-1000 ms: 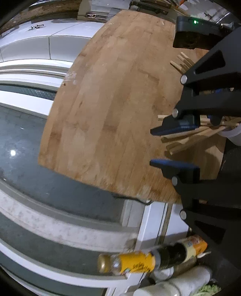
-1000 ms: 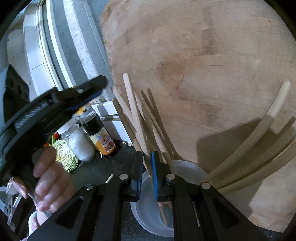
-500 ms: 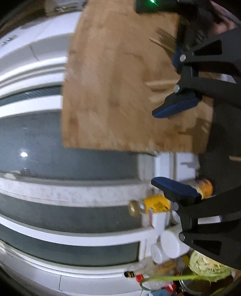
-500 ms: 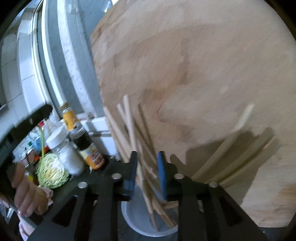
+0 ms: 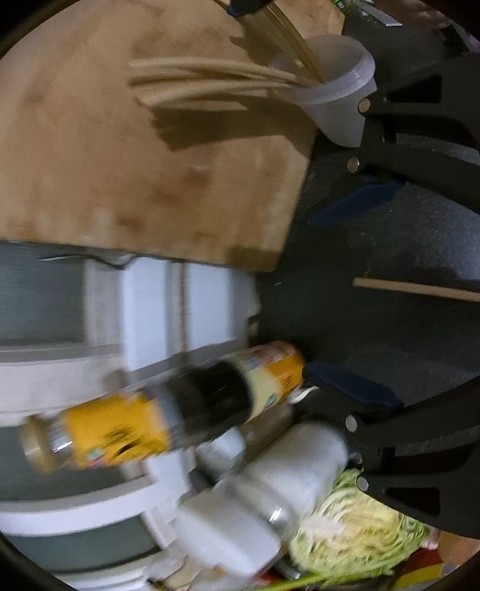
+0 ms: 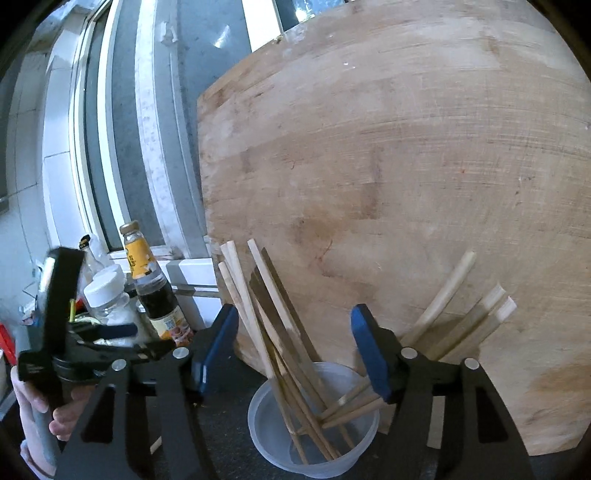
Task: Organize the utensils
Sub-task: 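Grasp the last wooden chopstick on the counter with the left gripper, then lift the chopstick with the left gripper and lower it into the cup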
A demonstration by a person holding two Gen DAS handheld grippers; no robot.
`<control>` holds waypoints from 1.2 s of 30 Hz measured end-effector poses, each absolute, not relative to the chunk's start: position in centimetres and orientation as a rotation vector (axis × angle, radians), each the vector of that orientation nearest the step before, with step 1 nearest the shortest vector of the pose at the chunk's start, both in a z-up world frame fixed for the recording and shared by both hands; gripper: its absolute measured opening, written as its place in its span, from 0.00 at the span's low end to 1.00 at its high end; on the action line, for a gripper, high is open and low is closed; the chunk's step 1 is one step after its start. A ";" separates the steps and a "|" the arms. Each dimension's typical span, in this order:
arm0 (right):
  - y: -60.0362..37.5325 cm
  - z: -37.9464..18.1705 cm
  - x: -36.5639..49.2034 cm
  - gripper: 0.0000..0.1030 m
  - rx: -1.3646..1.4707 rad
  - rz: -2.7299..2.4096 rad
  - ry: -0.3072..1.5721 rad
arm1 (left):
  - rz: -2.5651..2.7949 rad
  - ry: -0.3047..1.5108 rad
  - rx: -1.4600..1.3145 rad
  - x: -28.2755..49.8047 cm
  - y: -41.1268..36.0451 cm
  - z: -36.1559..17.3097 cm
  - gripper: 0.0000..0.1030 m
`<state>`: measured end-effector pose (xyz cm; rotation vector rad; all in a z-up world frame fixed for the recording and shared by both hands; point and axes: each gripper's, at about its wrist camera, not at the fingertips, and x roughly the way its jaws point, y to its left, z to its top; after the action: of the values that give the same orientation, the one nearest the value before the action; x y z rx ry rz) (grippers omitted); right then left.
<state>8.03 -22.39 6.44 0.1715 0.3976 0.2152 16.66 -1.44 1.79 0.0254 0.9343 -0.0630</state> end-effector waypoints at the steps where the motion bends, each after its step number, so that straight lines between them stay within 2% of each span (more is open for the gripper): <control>1: -22.5 6.3 8.2 0.65 0.179 0.205 0.403 | -0.060 0.966 0.005 17.0 -1.3 1.3 0.59; 7: -23.8 5.8 9.1 0.67 0.234 0.172 0.440 | -0.059 1.075 -0.046 18.3 -0.6 -1.2 0.34; 11: -24.2 5.6 9.3 0.67 0.245 0.157 0.449 | -0.101 1.155 -0.065 19.2 -0.9 -2.9 0.25; 19: -24.1 5.7 9.2 0.67 0.243 0.157 0.455 | -0.116 1.231 -0.063 19.9 -1.5 -4.8 0.19; 31: -24.4 5.8 9.1 0.67 0.254 0.156 0.453 | -0.113 1.281 -0.079 20.8 -1.4 -6.4 0.15; 34: -24.4 5.8 9.1 0.67 0.253 0.155 0.452 | -0.125 1.281 -0.081 20.9 -1.3 -6.5 0.07; 36: -24.4 5.8 9.1 0.67 0.254 0.154 0.453 | -0.143 1.281 -0.080 20.7 -1.5 -6.3 0.06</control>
<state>9.13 -24.38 5.80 0.2541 0.4528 0.1542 20.67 -1.48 -6.30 -0.0798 1.2807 -0.1427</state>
